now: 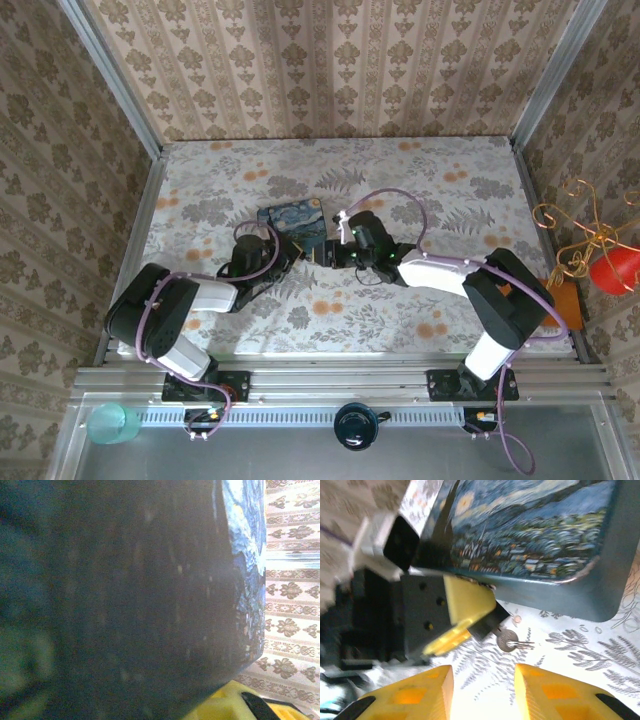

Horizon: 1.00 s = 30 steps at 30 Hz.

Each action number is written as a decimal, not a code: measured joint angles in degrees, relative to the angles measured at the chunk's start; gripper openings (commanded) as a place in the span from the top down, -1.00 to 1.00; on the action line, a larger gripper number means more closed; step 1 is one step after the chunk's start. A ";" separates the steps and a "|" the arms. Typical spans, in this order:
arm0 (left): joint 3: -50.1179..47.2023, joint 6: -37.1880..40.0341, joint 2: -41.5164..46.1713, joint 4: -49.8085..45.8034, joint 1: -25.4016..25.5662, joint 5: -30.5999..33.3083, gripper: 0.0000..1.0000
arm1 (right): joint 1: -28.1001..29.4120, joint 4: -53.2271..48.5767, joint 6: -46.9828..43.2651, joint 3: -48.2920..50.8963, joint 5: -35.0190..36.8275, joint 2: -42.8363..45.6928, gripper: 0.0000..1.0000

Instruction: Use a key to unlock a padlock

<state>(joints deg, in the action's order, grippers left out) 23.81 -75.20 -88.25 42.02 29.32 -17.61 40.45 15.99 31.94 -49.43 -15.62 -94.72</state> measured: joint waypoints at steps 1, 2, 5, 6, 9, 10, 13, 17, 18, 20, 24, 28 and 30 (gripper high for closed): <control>0.00 0.31 0.59 -0.87 -0.15 -0.04 0.89 | 1.42 0.02 -3.34 0.55 1.88 0.35 0.21; 0.00 0.48 1.05 -1.57 -0.20 -0.02 0.89 | 2.75 0.28 -6.45 1.16 3.52 0.74 0.21; 0.00 1.01 2.51 -4.00 -0.63 -0.07 0.89 | 6.34 3.23 -16.26 3.93 6.86 1.81 0.20; 0.00 1.16 2.91 -4.48 -0.81 -0.20 0.89 | 7.02 4.52 -19.32 4.79 7.56 1.86 0.20; 0.00 1.57 3.85 -6.08 -0.94 -0.26 0.89 | 7.17 6.75 -26.08 5.92 9.07 1.70 0.18; 0.00 1.68 4.15 -6.60 -0.94 -0.26 0.89 | 7.28 7.87 -28.30 5.95 9.51 1.40 0.18; 0.00 1.99 4.98 -7.61 -0.94 -0.37 0.90 | 7.93 12.24 -34.21 6.27 11.21 -0.02 0.18; 0.00 2.19 6.64 -9.49 -0.94 -0.48 0.90 | 8.61 16.33 -39.65 6.84 12.28 -2.54 0.18; 0.00 2.21 7.06 -9.86 -0.94 -0.48 0.90 | 8.76 17.22 -40.94 6.84 12.48 -3.41 0.18; 0.00 2.21 7.80 -10.12 -0.94 -0.57 0.90 | 8.98 18.36 -42.80 6.84 12.96 -4.87 0.18; -0.02 2.19 8.48 -10.10 -0.94 -0.63 0.90 | 9.14 20.52 -45.64 6.84 14.69 -6.86 0.21; -0.13 2.19 8.48 -10.10 -0.92 -0.68 0.90 | 9.31 22.69 -47.34 6.84 16.74 -8.09 0.25; -0.17 2.19 8.50 -10.10 -0.92 -0.70 0.90 | 9.40 23.65 -48.15 6.84 17.88 -8.63 0.28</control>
<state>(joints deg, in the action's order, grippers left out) 23.64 -73.01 -79.75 31.92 28.40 -18.31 49.84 39.64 -16.21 -42.59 2.26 -103.35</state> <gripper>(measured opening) 0.141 0.372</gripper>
